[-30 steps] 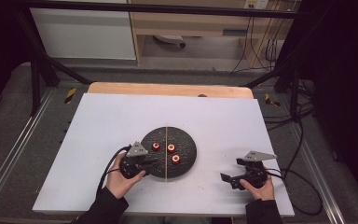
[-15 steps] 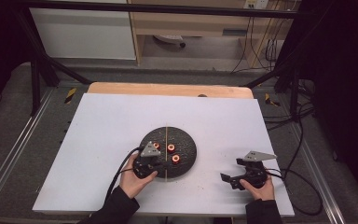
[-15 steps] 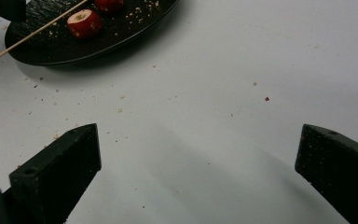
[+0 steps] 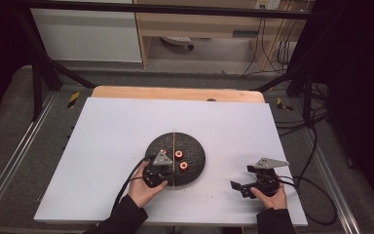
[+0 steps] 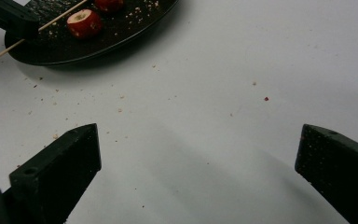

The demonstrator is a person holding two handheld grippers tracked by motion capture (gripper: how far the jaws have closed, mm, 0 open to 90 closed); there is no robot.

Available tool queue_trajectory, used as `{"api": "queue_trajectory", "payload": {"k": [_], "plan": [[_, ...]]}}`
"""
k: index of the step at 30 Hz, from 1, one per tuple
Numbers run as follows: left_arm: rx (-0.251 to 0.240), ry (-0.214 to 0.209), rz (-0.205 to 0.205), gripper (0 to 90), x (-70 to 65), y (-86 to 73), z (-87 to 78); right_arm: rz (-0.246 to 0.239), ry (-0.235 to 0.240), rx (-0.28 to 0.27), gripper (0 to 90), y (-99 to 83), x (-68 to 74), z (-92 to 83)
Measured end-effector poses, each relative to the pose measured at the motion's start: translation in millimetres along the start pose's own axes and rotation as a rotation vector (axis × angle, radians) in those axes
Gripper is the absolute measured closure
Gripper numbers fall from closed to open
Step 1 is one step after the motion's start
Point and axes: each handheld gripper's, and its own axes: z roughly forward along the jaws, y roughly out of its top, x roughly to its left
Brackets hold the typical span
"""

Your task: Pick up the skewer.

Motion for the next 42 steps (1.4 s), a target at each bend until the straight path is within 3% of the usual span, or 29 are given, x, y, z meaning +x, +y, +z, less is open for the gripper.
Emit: {"api": "queue_trajectory", "payload": {"k": [9,29,35,38,42], "plan": [[0.019,0.014,0.001,89.4,7.0,-6.1,-8.7,-0.001,-0.003,0.001,1.2,0.0,0.0,0.6],[0.031,0.093,-0.011,89.3,26.6,-18.2,-28.9,0.004,-0.001,0.001,1.2,-0.2,0.5,1.5],[0.031,0.090,-0.015,89.1,27.3,-16.7,-33.3,0.003,-0.002,-0.002,1.2,-0.1,0.2,1.1],[0.029,0.090,-0.024,82.5,28.8,-11.1,-39.6,0.002,-0.002,0.000,1.2,0.0,0.1,0.8],[0.033,0.139,-0.040,65.1,33.1,-2.7,-44.8,0.005,-0.002,0.000,1.2,-0.1,0.3,1.2]]}}
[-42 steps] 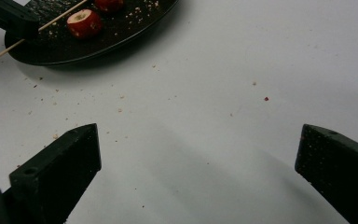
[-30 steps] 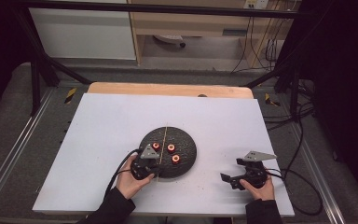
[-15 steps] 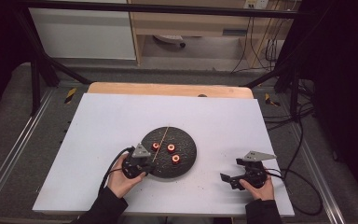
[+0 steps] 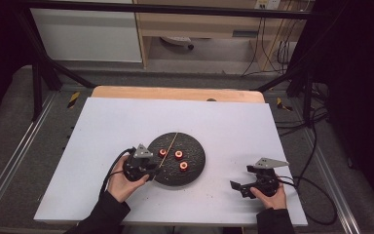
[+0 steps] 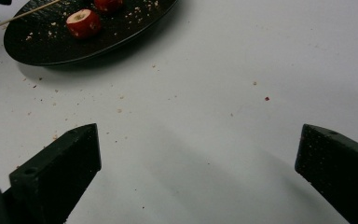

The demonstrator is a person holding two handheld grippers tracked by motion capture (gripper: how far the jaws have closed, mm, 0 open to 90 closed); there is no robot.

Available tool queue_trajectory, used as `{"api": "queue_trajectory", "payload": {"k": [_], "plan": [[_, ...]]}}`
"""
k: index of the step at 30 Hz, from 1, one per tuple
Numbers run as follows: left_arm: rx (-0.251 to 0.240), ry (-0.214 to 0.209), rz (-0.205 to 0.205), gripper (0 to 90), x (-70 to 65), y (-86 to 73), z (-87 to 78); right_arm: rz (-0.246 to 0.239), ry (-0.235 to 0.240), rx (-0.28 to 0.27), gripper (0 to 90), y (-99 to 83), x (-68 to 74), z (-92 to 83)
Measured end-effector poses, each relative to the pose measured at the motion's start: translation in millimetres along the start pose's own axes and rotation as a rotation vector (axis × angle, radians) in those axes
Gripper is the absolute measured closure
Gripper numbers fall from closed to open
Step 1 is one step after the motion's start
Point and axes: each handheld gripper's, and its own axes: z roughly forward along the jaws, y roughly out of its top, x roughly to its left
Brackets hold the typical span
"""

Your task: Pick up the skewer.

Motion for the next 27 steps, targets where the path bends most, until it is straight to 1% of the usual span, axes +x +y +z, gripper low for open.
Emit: {"api": "queue_trajectory", "payload": {"k": [1,3,5,7,9,13,15,16,17,21,25,27], "plan": [[0.007,0.007,-0.006,65.1,1.3,2.1,-0.4,0.000,0.000,0.000,1.2,0.0,0.0,0.0],[0.020,0.025,-0.014,57.9,2.8,6.1,0.6,-0.001,0.001,-0.001,1.2,-0.1,0.0,0.1],[0.037,0.051,-0.005,54.5,2.3,10.7,2.7,-0.001,0.001,-0.001,1.2,0.1,-0.1,0.2],[0.058,0.063,-0.009,50.8,2.2,15.0,6.5,-0.001,0.003,-0.001,1.2,0.0,0.0,0.4],[0.077,0.074,-0.021,48.9,2.5,18.1,10.9,-0.001,0.004,-0.001,1.2,0.0,-0.1,0.4],[0.127,0.081,-0.036,46.8,0.8,20.3,20.3,-0.001,0.003,-0.003,1.2,0.1,-0.3,-0.1],[0.142,0.094,-0.041,51.4,-0.2,20.8,23.2,-0.002,0.004,-0.001,1.2,0.1,-0.2,0.2],[0.146,0.093,-0.047,51.4,-0.5,20.8,24.4,-0.002,0.004,-0.001,1.2,0.1,-0.2,0.2],[0.152,0.091,-0.050,53.6,-0.8,20.8,25.4,0.000,0.004,-0.001,1.2,0.1,0.0,0.1],[0.178,0.103,-0.046,60.8,-3.0,20.9,29.3,0.002,0.004,-0.002,1.1,0.2,-0.2,0.0],[0.190,0.115,-0.040,69.1,-5.5,20.8,31.6,0.001,0.004,-0.002,1.2,0.1,-0.1,0.1],[0.198,0.110,-0.042,71.5,-7.1,20.8,32.6,0.002,0.004,-0.001,1.2,0.1,-0.1,0.0]]}}
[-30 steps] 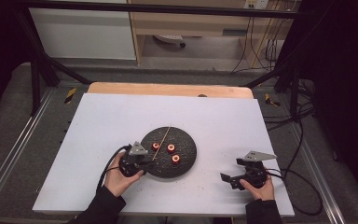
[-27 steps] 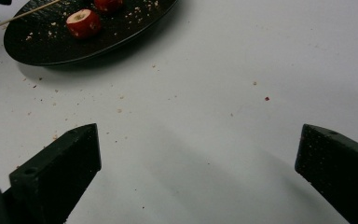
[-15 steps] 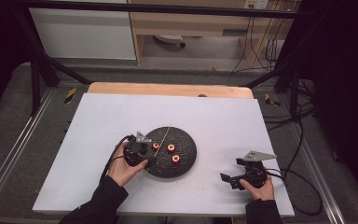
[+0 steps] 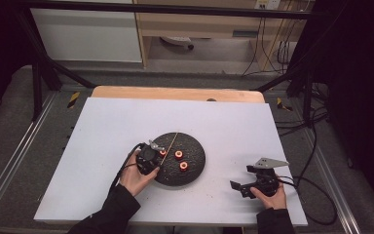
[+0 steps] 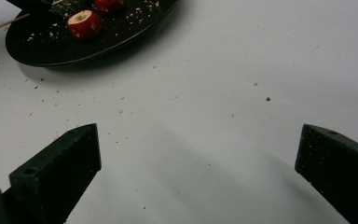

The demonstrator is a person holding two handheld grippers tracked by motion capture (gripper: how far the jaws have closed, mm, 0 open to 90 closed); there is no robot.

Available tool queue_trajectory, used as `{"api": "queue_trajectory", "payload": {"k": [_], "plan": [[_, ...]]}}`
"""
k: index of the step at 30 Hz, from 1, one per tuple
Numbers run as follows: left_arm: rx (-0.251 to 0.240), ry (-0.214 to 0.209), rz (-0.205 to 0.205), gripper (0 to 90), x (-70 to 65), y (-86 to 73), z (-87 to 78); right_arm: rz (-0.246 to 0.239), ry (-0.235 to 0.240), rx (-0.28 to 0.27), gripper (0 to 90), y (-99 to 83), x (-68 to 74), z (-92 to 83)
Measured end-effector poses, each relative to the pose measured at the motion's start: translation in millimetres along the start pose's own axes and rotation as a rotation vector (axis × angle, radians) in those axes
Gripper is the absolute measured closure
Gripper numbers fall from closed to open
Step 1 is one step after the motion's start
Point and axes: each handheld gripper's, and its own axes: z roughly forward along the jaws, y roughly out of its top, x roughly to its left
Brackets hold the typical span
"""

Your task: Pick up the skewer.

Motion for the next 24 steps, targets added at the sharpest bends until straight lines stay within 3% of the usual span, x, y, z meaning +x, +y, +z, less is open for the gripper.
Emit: {"api": "queue_trajectory", "payload": {"k": [17,24], "plan": [[0.017,0.054,-0.035,84.8,-8.0,3.1,5.1,0.003,0.002,0.002,1.1,0.0,0.3,0.3],[0.013,0.046,-0.058,87.6,-7.1,2.2,4.8,-0.002,0.002,0.000,1.1,0.0,-0.1,0.2]]}}
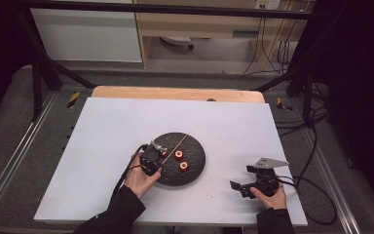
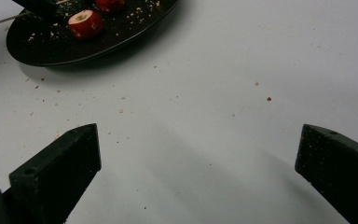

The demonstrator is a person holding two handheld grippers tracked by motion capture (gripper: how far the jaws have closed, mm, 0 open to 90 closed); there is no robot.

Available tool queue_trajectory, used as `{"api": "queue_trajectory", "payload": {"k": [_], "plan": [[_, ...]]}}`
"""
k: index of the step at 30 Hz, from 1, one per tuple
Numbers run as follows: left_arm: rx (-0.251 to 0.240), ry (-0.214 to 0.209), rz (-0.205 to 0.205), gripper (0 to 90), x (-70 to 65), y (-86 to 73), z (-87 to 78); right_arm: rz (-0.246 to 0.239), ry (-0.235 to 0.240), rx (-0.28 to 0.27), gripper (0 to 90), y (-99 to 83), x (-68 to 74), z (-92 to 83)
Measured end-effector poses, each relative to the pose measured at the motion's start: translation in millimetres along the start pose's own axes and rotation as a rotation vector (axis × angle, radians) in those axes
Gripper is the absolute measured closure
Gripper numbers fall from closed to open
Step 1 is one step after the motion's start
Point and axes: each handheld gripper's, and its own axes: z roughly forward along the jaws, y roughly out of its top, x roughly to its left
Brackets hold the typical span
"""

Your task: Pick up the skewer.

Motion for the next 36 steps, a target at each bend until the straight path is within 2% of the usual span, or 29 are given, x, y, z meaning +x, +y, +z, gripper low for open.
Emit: {"api": "queue_trajectory", "payload": {"k": [4,16,22,24,28,30,36], "plan": [[-0.015,-0.008,-0.008,87.8,1.3,-1.6,-1.2,0.001,-0.001,0.002,1.1,-0.1,0.2,0.1],[-0.129,-0.063,-0.025,88.0,12.0,-10.6,-19.1,0.001,-0.006,0.009,1.2,-0.7,0.9,0.8],[-0.181,-0.103,-0.016,88.0,23.0,-25.1,-25.0,0.001,-0.010,0.013,1.2,-0.9,1.1,1.6],[-0.202,-0.089,0.003,88.0,26.2,-31.0,-26.8,0.002,-0.011,0.011,1.1,-0.9,1.1,1.7],[-0.234,-0.114,0.005,88.0,32.0,-42.8,-30.1,-0.002,-0.014,0.014,0.9,-1.0,0.9,2.1],[-0.252,-0.103,0.016,88.0,33.2,-48.8,-32.9,0.001,-0.013,0.013,0.9,-1.0,1.1,2.4],[-0.316,-0.128,0.024,87.9,37.3,-64.5,-41.1,0.008,-0.014,0.023,0.7,-0.8,1.7,3.6]]}}
